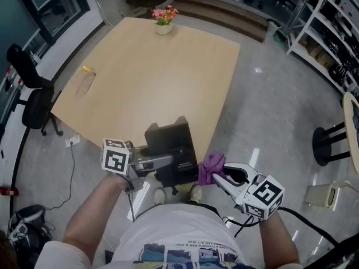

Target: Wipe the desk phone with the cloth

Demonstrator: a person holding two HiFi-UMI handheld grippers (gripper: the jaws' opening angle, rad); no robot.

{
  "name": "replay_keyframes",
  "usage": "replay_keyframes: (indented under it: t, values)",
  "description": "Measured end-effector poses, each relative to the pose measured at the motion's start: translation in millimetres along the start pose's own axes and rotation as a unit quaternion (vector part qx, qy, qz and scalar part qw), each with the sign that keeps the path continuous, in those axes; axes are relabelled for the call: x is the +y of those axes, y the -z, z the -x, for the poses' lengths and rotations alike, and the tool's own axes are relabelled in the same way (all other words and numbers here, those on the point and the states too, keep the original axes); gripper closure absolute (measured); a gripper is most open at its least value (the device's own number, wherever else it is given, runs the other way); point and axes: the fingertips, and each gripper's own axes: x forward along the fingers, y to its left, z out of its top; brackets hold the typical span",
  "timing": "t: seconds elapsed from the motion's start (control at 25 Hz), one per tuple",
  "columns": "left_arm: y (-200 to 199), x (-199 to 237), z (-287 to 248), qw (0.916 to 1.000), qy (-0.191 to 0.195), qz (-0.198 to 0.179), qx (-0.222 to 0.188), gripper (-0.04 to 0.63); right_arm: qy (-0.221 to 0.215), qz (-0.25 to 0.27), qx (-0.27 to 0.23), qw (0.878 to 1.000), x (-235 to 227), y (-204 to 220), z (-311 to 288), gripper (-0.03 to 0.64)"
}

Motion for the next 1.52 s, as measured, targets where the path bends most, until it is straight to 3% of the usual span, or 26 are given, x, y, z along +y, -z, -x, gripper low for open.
replay_keyframes:
  t: [0.24, 0.4, 0.56, 0.76, 0.92, 1.12, 1.28, 1.52]
  values:
    - [11, -8, -7, 0.9997, 0.016, -0.008, 0.014, 0.414, 0.011, 0.050, -0.060, 0.997, -26, -76, 15, 0.523]
    - [20, -16, -11, 0.9994, 0.020, -0.010, 0.026, 0.414, -0.003, 0.083, -0.096, 0.992, -30, -124, 11, 0.523]
    - [29, -25, -18, 0.9989, 0.027, -0.012, 0.036, 0.414, -0.045, 0.124, -0.111, 0.985, -22, -162, 0, 0.523]
    - [38, -35, -25, 0.9981, 0.037, -0.014, 0.048, 0.414, -0.145, 0.158, -0.116, 0.970, 6, -191, -26, 0.523]
    - [42, -39, -27, 0.9976, 0.041, -0.014, 0.055, 0.414, -0.227, 0.175, -0.091, 0.954, 31, -190, -53, 0.523]
    - [44, -54, -51, 0.9973, 0.037, -0.019, 0.061, 0.414, -0.299, 0.186, -0.018, 0.936, 31, -157, -65, 0.523]
    - [47, -59, -46, 0.9977, 0.033, -0.022, 0.054, 0.414, -0.310, 0.193, 0.035, 0.930, 26, -128, -92, 0.525]
    - [53, -60, -26, 0.9980, 0.033, -0.024, 0.048, 0.414, -0.279, 0.192, 0.087, 0.937, 8, -103, -136, 0.525]
